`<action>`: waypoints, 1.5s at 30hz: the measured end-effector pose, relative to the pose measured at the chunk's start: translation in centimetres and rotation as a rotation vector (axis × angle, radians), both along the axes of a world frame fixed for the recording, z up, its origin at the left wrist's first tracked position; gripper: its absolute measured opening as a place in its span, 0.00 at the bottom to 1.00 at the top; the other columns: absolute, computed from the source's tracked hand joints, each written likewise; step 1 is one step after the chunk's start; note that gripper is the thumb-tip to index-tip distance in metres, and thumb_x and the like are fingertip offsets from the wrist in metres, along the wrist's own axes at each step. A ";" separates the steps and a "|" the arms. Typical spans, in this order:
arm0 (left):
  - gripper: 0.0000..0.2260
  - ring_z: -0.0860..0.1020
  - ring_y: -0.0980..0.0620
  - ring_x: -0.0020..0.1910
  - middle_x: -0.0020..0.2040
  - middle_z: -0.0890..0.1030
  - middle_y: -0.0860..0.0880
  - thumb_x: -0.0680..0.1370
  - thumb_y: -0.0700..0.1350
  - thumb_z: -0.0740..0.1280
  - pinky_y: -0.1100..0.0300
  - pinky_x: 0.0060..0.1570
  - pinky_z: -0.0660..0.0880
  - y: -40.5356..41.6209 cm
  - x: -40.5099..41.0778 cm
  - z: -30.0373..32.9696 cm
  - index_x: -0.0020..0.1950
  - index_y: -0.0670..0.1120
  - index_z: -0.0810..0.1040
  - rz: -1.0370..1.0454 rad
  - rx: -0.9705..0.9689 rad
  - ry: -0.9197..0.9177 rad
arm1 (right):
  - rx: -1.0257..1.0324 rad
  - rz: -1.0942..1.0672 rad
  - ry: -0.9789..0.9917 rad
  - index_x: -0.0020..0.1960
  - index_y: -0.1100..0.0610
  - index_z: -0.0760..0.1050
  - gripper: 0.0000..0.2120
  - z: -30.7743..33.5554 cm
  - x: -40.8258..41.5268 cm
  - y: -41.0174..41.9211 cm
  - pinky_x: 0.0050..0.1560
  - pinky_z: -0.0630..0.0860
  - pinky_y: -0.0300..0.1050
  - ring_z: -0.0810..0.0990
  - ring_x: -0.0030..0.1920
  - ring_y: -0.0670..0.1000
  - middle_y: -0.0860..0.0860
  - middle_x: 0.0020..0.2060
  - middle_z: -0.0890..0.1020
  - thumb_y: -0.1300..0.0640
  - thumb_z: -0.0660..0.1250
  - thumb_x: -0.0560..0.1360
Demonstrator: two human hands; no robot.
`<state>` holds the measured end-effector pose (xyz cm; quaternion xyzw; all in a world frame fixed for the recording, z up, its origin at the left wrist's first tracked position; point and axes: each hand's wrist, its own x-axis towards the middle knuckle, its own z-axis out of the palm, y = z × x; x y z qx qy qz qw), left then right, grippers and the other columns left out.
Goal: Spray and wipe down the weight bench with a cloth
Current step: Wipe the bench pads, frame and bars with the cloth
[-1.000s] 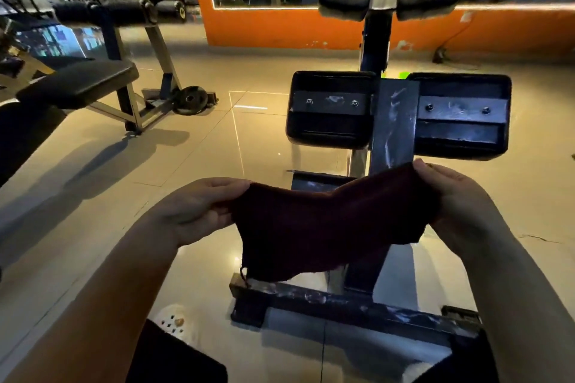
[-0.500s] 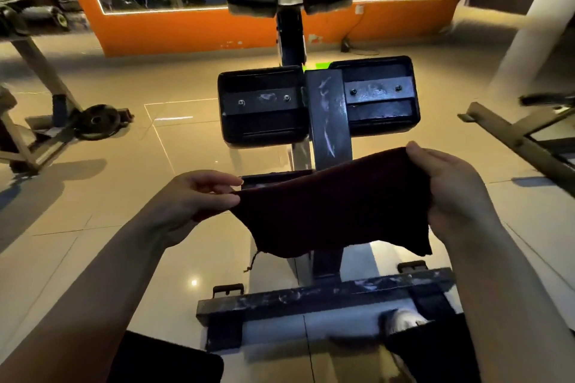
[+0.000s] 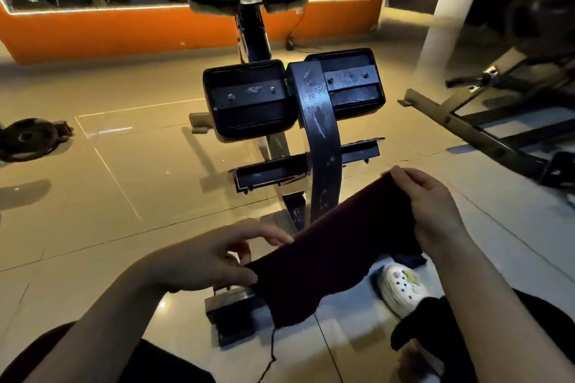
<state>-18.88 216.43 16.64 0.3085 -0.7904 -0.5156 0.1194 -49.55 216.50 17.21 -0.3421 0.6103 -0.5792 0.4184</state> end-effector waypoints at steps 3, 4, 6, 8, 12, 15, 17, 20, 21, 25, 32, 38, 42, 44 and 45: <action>0.29 0.69 0.63 0.40 0.67 0.70 0.54 0.76 0.38 0.69 0.63 0.45 0.71 0.5 0.8 0.2 0.66 0.69 0.71 -0.161 -0.005 -0.125 | 0.046 0.003 0.043 0.54 0.55 0.81 0.11 -0.5 1.0 2.2 0.43 0.77 0.48 0.79 0.52 0.55 0.55 0.50 0.82 0.50 0.66 0.78; 0.31 0.69 0.60 0.40 0.68 0.70 0.54 0.75 0.37 0.69 0.61 0.45 0.72 0.7 1.0 0.3 0.66 0.70 0.70 -0.188 0.004 -0.162 | 0.057 0.004 0.058 0.55 0.55 0.81 0.11 -0.4 1.4 2.8 0.42 0.76 0.47 0.79 0.52 0.54 0.54 0.50 0.82 0.50 0.65 0.79; 0.35 0.70 0.55 0.40 0.66 0.72 0.55 0.74 0.35 0.68 0.56 0.45 0.73 1.5 0.9 0.6 0.68 0.72 0.67 -0.225 0.010 -0.239 | 0.061 0.018 0.081 0.53 0.55 0.81 0.09 0.3 2.4 4.1 0.41 0.76 0.45 0.78 0.52 0.53 0.54 0.49 0.82 0.51 0.65 0.79; 0.37 0.69 0.56 0.37 0.55 0.74 0.55 0.75 0.34 0.68 0.62 0.39 0.73 2.4 0.6 1.1 0.69 0.71 0.63 -0.220 0.052 -0.311 | 0.057 0.033 0.106 0.50 0.55 0.80 0.07 1.4 3.1 5.1 0.44 0.76 0.46 0.79 0.52 0.53 0.54 0.48 0.82 0.53 0.66 0.79; 0.36 0.79 0.59 0.36 0.48 0.70 0.56 0.74 0.32 0.69 0.69 0.35 0.73 3.4 0.5 2.1 0.72 0.62 0.62 -0.078 0.157 -0.298 | 0.054 0.114 0.214 0.48 0.56 0.81 0.06 4.3 4.0 5.8 0.44 0.76 0.44 0.80 0.49 0.52 0.54 0.45 0.82 0.55 0.66 0.79; 0.35 0.83 0.51 0.46 0.60 0.73 0.48 0.71 0.30 0.71 0.57 0.44 0.80 3.0 0.8 2.3 0.69 0.60 0.67 0.117 0.310 -0.085 | 0.005 0.161 0.258 0.47 0.55 0.79 0.05 5.2 4.1 5.6 0.45 0.77 0.44 0.80 0.49 0.52 0.56 0.46 0.81 0.57 0.65 0.79; 0.34 0.81 0.42 0.55 0.65 0.71 0.45 0.70 0.29 0.72 0.51 0.50 0.81 2.6 0.6 2.5 0.69 0.55 0.70 0.258 0.402 0.050 | -0.033 0.169 0.262 0.48 0.55 0.79 0.04 4.7 4.2 5.2 0.45 0.79 0.45 0.81 0.47 0.51 0.57 0.46 0.82 0.60 0.65 0.79; 0.31 0.80 0.43 0.54 0.63 0.74 0.47 0.69 0.28 0.71 0.55 0.43 0.82 2.5 -1.0 3.2 0.68 0.50 0.72 0.385 0.516 0.206 | -0.083 0.180 0.323 0.50 0.52 0.76 0.08 3.1 4.4 4.6 0.45 0.81 0.52 0.83 0.45 0.55 0.56 0.42 0.83 0.64 0.64 0.79; 0.28 0.80 0.44 0.52 0.60 0.75 0.47 0.70 0.27 0.70 0.57 0.40 0.81 2.5 -1.7 3.6 0.66 0.48 0.73 0.418 0.546 0.237 | -0.096 0.205 0.355 0.49 0.51 0.75 0.10 2.5 4.7 4.6 0.45 0.81 0.53 0.83 0.44 0.55 0.55 0.41 0.83 0.66 0.63 0.79; 0.16 0.73 0.41 0.50 0.42 0.83 0.47 0.72 0.28 0.68 0.60 0.38 0.80 2.2 -4.8 4.7 0.52 0.47 0.77 0.508 0.579 0.324 | -0.191 0.373 0.573 0.41 0.45 0.78 0.19 1.1 6.2 4.1 0.44 0.82 0.49 0.81 0.47 0.53 0.49 0.44 0.82 0.67 0.60 0.79; 0.17 0.83 0.45 0.52 0.48 0.85 0.48 0.71 0.30 0.69 0.46 0.59 0.76 -0.8 -6.8 3.6 0.56 0.45 0.78 0.555 0.483 0.413 | -0.317 0.680 0.879 0.64 0.48 0.74 0.20 1.4 7.2 2.2 0.55 0.77 0.38 0.75 0.55 0.41 0.41 0.55 0.76 0.60 0.69 0.73; 0.27 0.83 0.42 0.51 0.53 0.84 0.43 0.65 0.34 0.69 0.52 0.49 0.82 -6.2 -5.1 2.5 0.65 0.44 0.74 0.583 0.662 0.591 | -0.369 0.463 1.060 0.59 0.52 0.78 0.11 0.7 9.3 -2.8 0.46 0.70 0.29 0.72 0.47 0.39 0.41 0.48 0.77 0.56 0.69 0.76; 0.31 0.84 0.42 0.50 0.62 0.79 0.42 0.68 0.38 0.70 0.53 0.50 0.81 -8.9 -2.4 1.9 0.71 0.46 0.70 0.597 0.621 0.534 | -0.318 0.405 1.078 0.61 0.55 0.78 0.13 -0.5 10.1 -5.1 0.49 0.67 0.23 0.71 0.51 0.39 0.48 0.55 0.81 0.60 0.67 0.78; 0.25 0.84 0.47 0.45 0.63 0.78 0.46 0.75 0.38 0.68 0.57 0.48 0.82 -9.7 -1.4 1.4 0.71 0.49 0.70 0.613 0.378 0.278 | -0.307 0.384 1.106 0.59 0.56 0.79 0.11 -0.8 10.4 -5.8 0.48 0.67 0.23 0.72 0.50 0.40 0.49 0.53 0.82 0.61 0.67 0.78; 0.21 0.83 0.50 0.44 0.62 0.78 0.50 0.79 0.40 0.66 0.60 0.46 0.81 -10.2 -1.0 1.2 0.71 0.52 0.71 0.569 0.104 0.028 | -0.305 0.388 1.127 0.58 0.56 0.79 0.10 -1.0 10.4 -6.0 0.46 0.67 0.23 0.72 0.49 0.40 0.50 0.52 0.82 0.61 0.67 0.78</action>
